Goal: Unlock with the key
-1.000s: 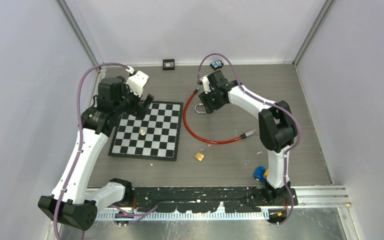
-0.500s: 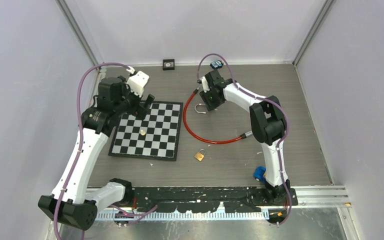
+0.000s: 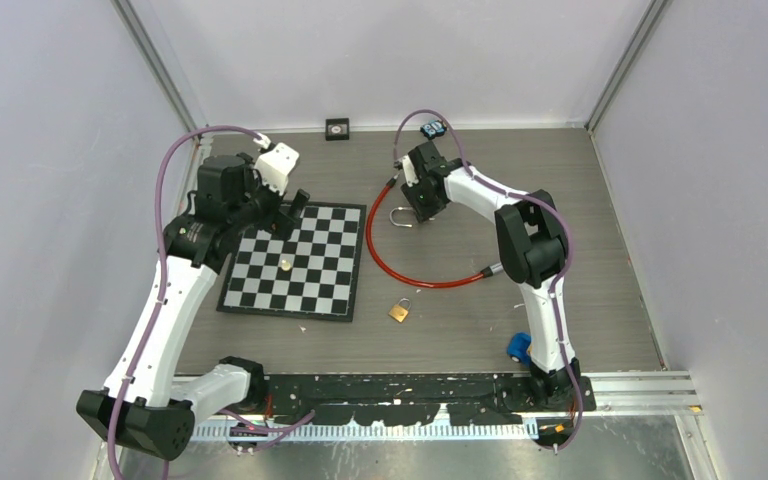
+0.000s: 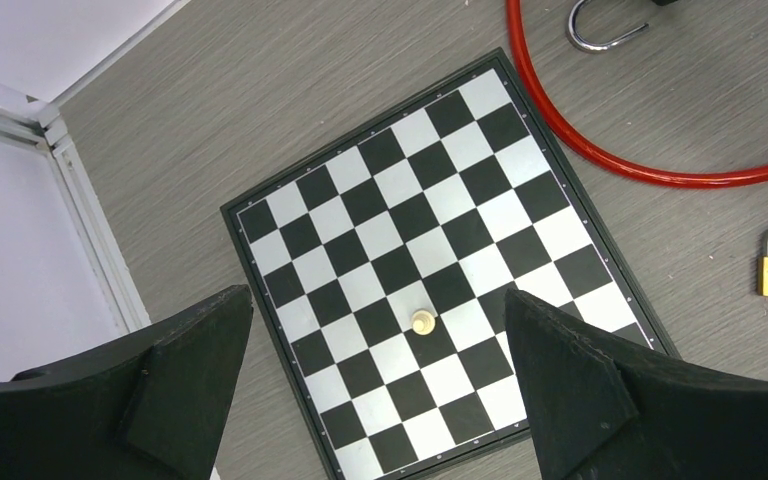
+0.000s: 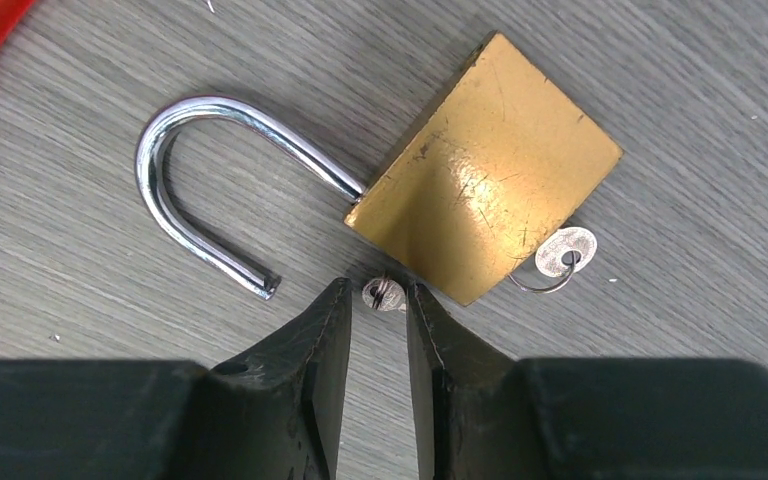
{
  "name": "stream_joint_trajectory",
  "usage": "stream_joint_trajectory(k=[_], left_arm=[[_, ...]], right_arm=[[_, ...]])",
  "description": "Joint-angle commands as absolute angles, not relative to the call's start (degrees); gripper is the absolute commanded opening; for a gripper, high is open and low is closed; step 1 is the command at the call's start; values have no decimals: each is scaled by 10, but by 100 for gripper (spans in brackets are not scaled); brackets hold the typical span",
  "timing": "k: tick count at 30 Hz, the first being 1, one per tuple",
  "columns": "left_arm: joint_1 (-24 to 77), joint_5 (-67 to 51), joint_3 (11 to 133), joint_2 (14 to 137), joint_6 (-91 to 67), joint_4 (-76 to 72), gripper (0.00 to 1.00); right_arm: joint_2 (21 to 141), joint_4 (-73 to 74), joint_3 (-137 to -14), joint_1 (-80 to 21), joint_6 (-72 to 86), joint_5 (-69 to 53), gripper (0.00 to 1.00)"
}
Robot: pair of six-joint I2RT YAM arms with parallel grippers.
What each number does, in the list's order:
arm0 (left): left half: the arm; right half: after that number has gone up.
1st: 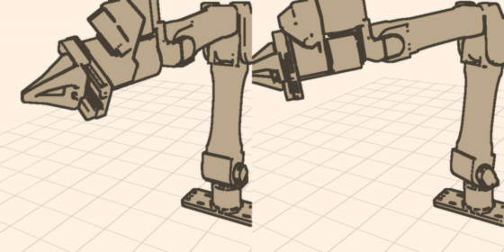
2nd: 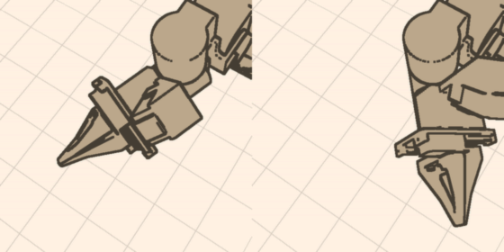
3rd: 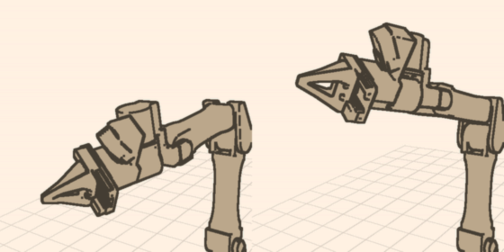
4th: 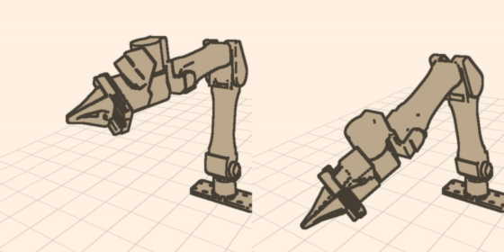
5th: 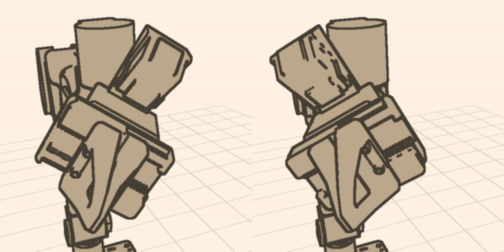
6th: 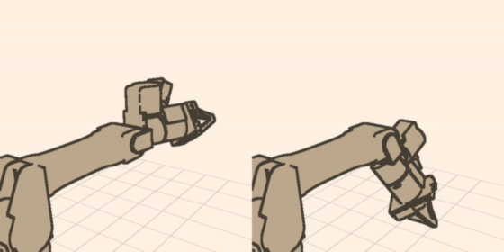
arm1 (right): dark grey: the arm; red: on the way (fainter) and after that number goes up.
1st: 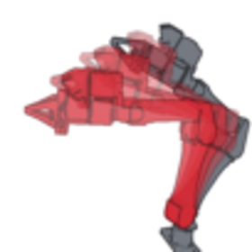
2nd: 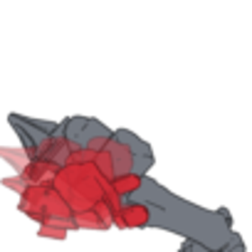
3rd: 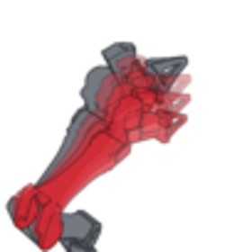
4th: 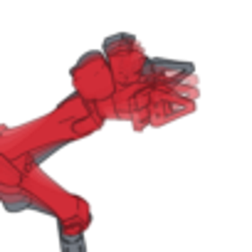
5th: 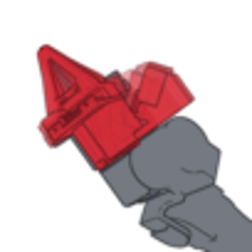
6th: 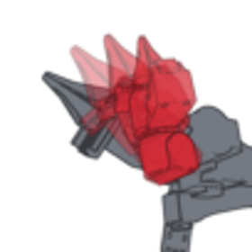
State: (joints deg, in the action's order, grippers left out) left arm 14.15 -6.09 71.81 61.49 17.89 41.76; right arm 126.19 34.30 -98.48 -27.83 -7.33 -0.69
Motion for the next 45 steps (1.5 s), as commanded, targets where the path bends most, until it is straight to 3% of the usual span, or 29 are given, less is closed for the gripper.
stream_joint_trajectory(k=[1, 6, 16, 21, 26, 36, 45], left_arm=[[140, -69, 713, 611, 170, 387, 100], [140, -69, 710, 612, 169, 386, 100], [140, -70, 708, 616, 172, 383, 100], [140, -93, 699, 622, 181, 369, 100], [140, -172, 668, 627, 190, 317, 100], [152, -579, 614, 691, 147, 127, 92], [250, -542, 546, 716, 46, -128, 89]], right_arm=[[1268, 337, -1006, -278, -75, 13, 32], [1269, 336, -1006, -278, -75, 16, 27], [1243, 337, -1005, -278, -76, 12, 2], [1194, 350, -993, -273, -73, -24, 1], [1092, 366, -953, -257, -55, -167, 1], [926, 373, -904, -257, -10, -503, 1], [886, 311, -873, -262, 105, -561, 1]])
